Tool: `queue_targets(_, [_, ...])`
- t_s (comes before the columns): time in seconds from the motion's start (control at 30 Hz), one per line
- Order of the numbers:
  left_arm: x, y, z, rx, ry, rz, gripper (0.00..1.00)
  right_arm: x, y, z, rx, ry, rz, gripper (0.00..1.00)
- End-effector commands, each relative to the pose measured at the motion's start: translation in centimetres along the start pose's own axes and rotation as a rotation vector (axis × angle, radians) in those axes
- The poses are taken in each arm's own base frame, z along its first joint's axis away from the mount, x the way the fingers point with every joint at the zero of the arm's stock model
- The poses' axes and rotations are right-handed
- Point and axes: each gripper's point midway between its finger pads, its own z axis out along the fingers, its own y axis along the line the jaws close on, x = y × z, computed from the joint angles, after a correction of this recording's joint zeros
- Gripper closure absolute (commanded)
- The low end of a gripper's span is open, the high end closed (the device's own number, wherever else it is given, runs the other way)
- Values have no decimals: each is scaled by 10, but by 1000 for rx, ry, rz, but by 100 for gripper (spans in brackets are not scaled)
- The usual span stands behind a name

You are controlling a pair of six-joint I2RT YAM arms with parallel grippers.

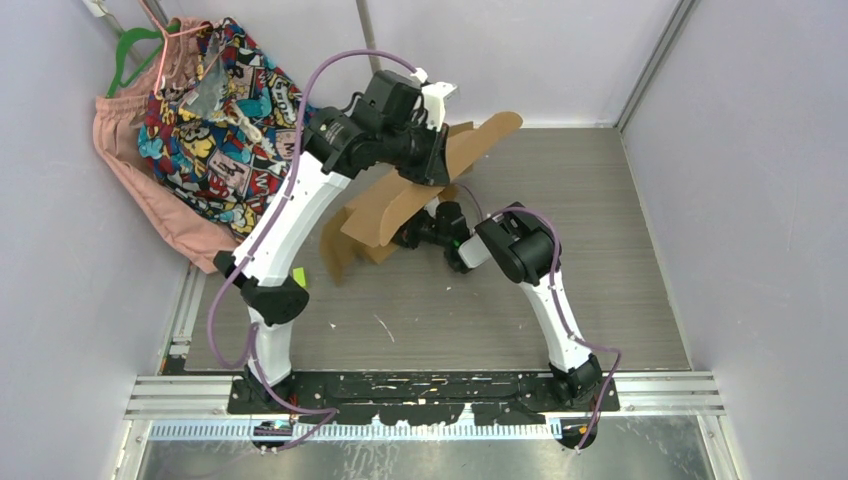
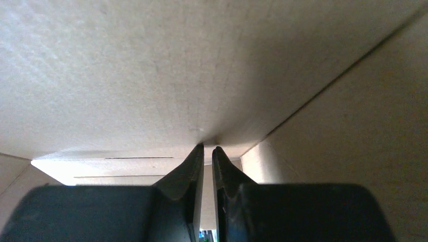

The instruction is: Fold the paper box

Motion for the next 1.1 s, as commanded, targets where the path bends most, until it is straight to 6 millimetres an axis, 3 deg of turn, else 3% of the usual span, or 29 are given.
queue_targets(0.0, [0, -1, -1, 11, -13, 6, 96, 1, 18, -11, -38, -11, -38, 82])
queue_targets(0.3, [24, -19, 18, 18, 49, 33, 96, 20, -6, -57, -2, -9, -39, 82])
queue_targets(0.53, [26, -43, 21, 50, 50, 53, 96, 14, -16, -64, 8, -34, -16, 82])
queue_targets(0.9, [38, -57, 28, 47, 78, 78, 96, -14, -15, -118, 20, -145, -7, 81])
queue_targets(1.07, [42, -69, 31, 68, 81, 86, 96, -17, -30, -123, 58, -154, 18, 82])
